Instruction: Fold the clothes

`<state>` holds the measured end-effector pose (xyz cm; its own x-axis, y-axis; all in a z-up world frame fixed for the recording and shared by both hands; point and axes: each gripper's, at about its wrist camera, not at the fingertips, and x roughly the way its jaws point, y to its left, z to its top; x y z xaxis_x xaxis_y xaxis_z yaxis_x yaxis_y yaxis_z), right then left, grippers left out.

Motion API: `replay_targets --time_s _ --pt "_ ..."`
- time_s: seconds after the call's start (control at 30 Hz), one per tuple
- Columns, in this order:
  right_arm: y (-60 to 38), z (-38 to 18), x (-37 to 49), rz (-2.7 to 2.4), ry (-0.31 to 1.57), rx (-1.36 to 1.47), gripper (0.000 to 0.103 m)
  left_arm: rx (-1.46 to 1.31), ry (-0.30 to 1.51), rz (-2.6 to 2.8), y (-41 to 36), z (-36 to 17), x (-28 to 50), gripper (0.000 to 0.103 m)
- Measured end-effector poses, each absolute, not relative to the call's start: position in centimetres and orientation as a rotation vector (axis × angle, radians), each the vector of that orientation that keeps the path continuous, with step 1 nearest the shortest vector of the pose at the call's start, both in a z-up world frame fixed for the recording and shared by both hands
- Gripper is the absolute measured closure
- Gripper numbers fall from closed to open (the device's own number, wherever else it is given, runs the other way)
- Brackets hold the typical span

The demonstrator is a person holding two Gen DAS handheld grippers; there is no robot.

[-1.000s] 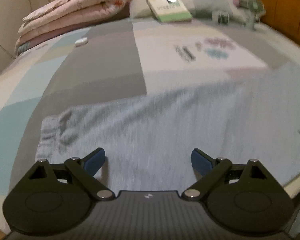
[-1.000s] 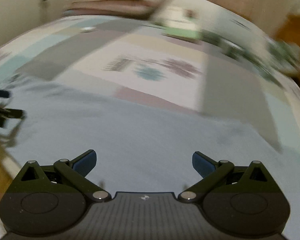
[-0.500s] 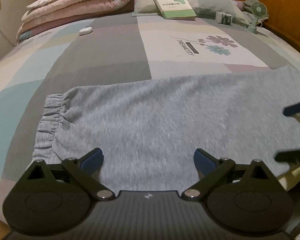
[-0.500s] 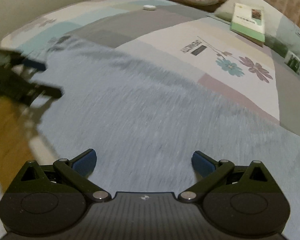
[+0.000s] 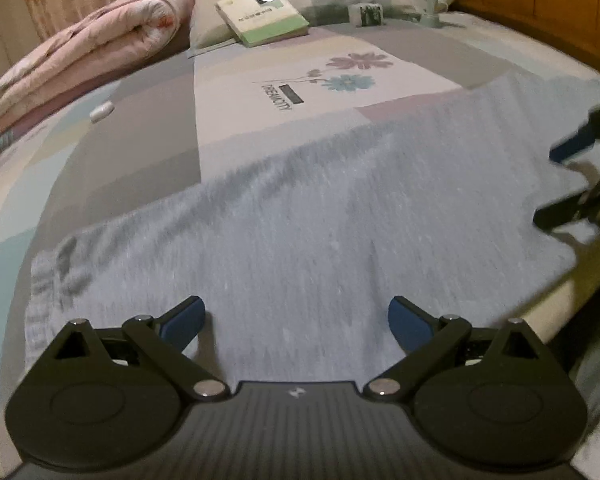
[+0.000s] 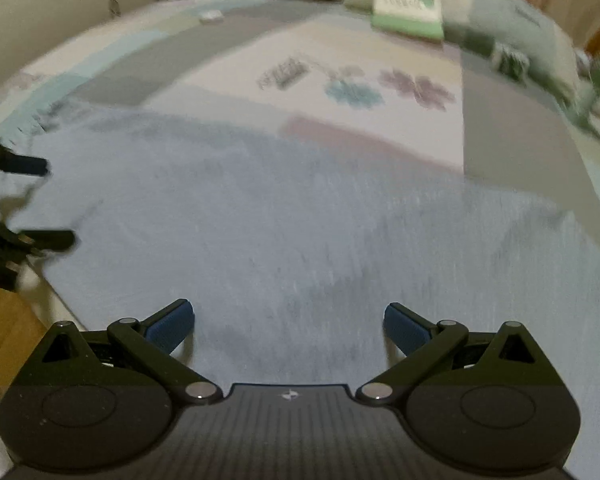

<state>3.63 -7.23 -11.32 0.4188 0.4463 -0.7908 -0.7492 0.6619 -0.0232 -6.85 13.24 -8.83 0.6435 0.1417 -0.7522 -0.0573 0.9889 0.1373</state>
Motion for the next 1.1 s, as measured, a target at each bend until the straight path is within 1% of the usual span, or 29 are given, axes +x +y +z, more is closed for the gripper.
replay_targets --time_s 0.1,0.23,0.4,0.5,0.6,0.7,0.83,0.97,1.1 --pt "-8.2 -11.8 4.1 0.741 0.855 -0.374 0.0 0.051 0.886 0.102 13.9 -8.6 -7.6 0.005" --pt "-8.3 -11.8 4.1 0.743 0.852 -0.373 0.0 0.072 0.836 0.105 13.7 -7.3 -6.2 0.005" --pt "-8.5 -11.9 4.0 0.745 0.851 -0.372 0.0 -0.087 0.792 0.01 13.8 -6.5 -3.1 0.005" --pt "-8.4 -11.8 4.1 0.748 0.85 -0.373 0.0 -0.16 0.813 -0.054 13.7 -7.5 -1.6 0.005" --pt "-8.5 -12.0 4.1 0.752 0.843 -0.369 0.0 -0.155 0.854 0.002 14.1 -8.8 -0.4 0.005" --pt "-8.7 -12.1 4.0 0.756 0.838 -0.369 0.0 -0.153 0.833 0.03 15.1 -7.9 0.0 0.005" --pt "-8.7 -12.1 4.0 0.758 0.833 -0.368 0.0 -0.195 0.805 0.077 18.0 -7.1 0.9 0.005" --pt "-8.8 -12.2 4.0 0.762 0.829 -0.367 0.0 -0.285 0.833 0.138 21.3 -8.6 2.1 0.005" --pt "-8.9 -12.2 4.0 0.763 0.828 -0.367 0.0 -0.197 0.812 0.24 21.0 -7.3 1.7 0.005"
